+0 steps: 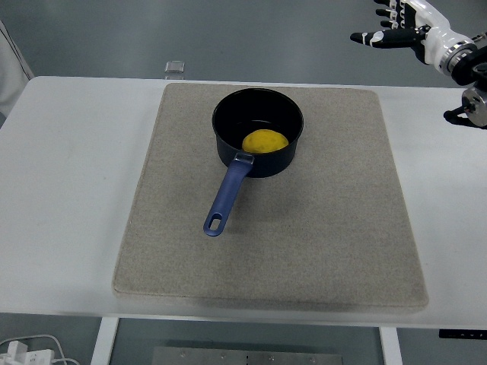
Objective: Put the potato in the blue pot
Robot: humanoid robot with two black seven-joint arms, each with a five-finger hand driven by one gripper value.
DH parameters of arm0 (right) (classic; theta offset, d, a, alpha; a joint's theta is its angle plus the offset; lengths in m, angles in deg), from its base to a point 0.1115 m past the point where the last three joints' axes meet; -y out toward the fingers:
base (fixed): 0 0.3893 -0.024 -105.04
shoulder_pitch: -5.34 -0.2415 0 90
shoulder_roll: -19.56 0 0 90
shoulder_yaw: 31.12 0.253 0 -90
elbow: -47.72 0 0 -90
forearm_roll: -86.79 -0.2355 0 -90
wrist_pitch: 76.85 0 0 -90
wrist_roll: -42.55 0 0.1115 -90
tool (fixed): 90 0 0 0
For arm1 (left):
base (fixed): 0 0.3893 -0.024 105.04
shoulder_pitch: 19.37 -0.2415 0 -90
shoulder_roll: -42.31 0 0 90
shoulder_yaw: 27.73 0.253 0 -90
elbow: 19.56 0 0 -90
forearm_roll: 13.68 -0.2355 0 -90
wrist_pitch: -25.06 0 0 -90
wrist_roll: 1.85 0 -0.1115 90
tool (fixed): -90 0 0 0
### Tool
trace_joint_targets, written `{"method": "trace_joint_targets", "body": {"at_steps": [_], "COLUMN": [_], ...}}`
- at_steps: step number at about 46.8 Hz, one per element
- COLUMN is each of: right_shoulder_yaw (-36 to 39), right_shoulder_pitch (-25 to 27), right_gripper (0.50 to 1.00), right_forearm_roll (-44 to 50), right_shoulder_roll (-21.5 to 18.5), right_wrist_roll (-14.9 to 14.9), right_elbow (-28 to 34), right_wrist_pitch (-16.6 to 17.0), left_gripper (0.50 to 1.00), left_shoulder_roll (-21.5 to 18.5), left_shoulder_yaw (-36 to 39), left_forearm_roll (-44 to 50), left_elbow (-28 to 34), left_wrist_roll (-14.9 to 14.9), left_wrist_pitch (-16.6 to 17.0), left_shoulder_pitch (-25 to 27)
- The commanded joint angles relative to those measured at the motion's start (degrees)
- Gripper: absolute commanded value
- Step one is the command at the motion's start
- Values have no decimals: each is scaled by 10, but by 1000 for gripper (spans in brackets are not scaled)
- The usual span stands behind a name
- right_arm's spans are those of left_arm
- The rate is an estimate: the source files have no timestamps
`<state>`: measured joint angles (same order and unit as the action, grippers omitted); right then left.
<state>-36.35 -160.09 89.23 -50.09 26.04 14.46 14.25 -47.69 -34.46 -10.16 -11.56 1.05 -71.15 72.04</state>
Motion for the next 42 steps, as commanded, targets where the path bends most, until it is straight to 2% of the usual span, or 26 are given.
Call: {"method": "trace_joint_targets", "body": {"at_steps": [1, 6, 12, 21, 25, 42], "right_shoulder_yaw": [0, 8, 68, 145, 149, 149], "right_shoulder_pitch": [12, 25, 56, 92, 98, 105], "right_gripper": [960, 960, 960, 960, 960, 960], "right_forearm_roll": [-37, -107, -169, -169, -169, -169], "right_shoulder_roll": [-3, -6, -7, -19, -32, -34], "right_wrist_roll": [0, 0, 4, 22, 22, 22], "right_elbow": [13, 22, 22, 22, 24, 27], "right_wrist_pitch": [-3, -6, -2, -5, -6, -5], "left_gripper": [1000, 1000, 1000, 1000, 1000, 1000], "left_shoulder_roll": [0, 0, 0, 0, 0, 0], "left_shoulder_yaw": [0, 0, 0, 0, 1, 0], "left_forearm_roll": [0, 0, 0, 0, 0, 0], "left_elbow": [0, 0, 0, 0, 0, 0], "left_wrist_roll": [0, 0, 0, 0, 0, 0], "left_wrist_pitch": [0, 1, 0, 0, 0, 0], "left_shoulder_pitch": [0, 0, 0, 0, 0, 0]}}
